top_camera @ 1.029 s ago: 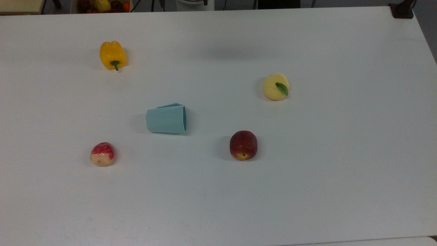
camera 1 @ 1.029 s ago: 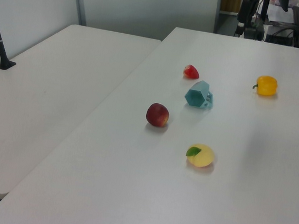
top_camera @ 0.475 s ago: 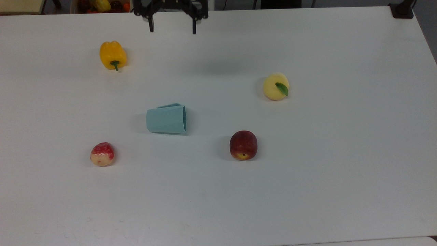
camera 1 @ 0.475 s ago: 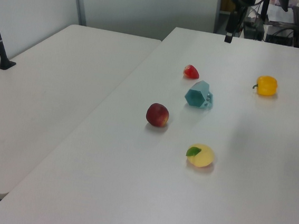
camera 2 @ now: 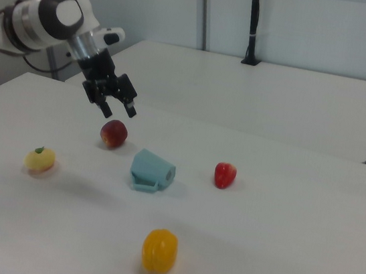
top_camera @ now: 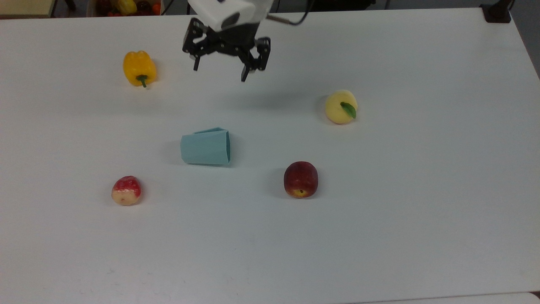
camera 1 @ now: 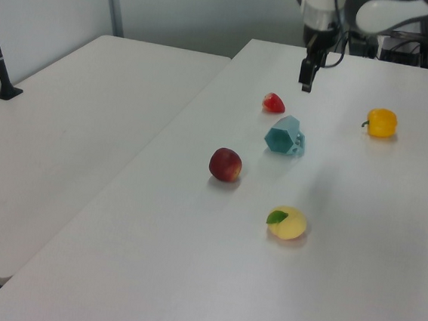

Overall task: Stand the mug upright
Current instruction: 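Move the gripper down over the teal mug lying on its side, then close the gripper on the mug's rim, then rotate the held mug upright and set it on its base, then open the gripper and lift it away from the mug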

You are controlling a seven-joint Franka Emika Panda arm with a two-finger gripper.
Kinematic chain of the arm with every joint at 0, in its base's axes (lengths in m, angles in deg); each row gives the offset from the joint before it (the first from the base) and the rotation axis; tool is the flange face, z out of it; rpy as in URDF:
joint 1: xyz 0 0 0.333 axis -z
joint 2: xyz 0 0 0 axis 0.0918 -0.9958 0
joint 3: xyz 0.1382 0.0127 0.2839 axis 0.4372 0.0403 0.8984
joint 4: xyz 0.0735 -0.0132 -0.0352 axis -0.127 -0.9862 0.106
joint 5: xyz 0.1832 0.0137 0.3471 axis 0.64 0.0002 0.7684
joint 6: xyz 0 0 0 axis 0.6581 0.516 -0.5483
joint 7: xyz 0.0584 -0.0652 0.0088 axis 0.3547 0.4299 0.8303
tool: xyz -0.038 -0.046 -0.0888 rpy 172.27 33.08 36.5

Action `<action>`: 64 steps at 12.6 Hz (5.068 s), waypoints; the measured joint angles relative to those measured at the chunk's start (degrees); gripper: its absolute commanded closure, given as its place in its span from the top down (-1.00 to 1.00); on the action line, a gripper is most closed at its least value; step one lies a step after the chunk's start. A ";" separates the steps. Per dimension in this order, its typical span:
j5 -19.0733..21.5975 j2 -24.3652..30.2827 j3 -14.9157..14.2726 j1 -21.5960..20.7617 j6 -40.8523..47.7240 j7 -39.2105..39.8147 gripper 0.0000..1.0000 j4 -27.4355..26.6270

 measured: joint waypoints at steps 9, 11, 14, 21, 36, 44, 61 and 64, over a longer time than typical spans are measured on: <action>-14.52 -12.73 0.02 -0.81 -11.25 -16.73 1.00 0.04; -15.89 -14.17 0.04 -0.87 -11.26 -16.76 1.00 -0.07; -19.04 -15.88 0.07 -0.92 -12.02 -17.26 1.00 -0.60; -30.10 -16.39 0.04 -0.37 -12.03 -18.42 -0.14 -3.99; -7.34 -8.65 -0.22 5.24 -5.69 0.63 -1.00 -4.64; 18.91 -6.16 -0.02 5.49 12.71 16.96 -1.00 -6.99; 21.53 -1.24 0.03 6.58 3.65 23.63 1.00 -10.13; 23.15 2.50 1.51 6.52 8.63 22.46 1.00 -6.12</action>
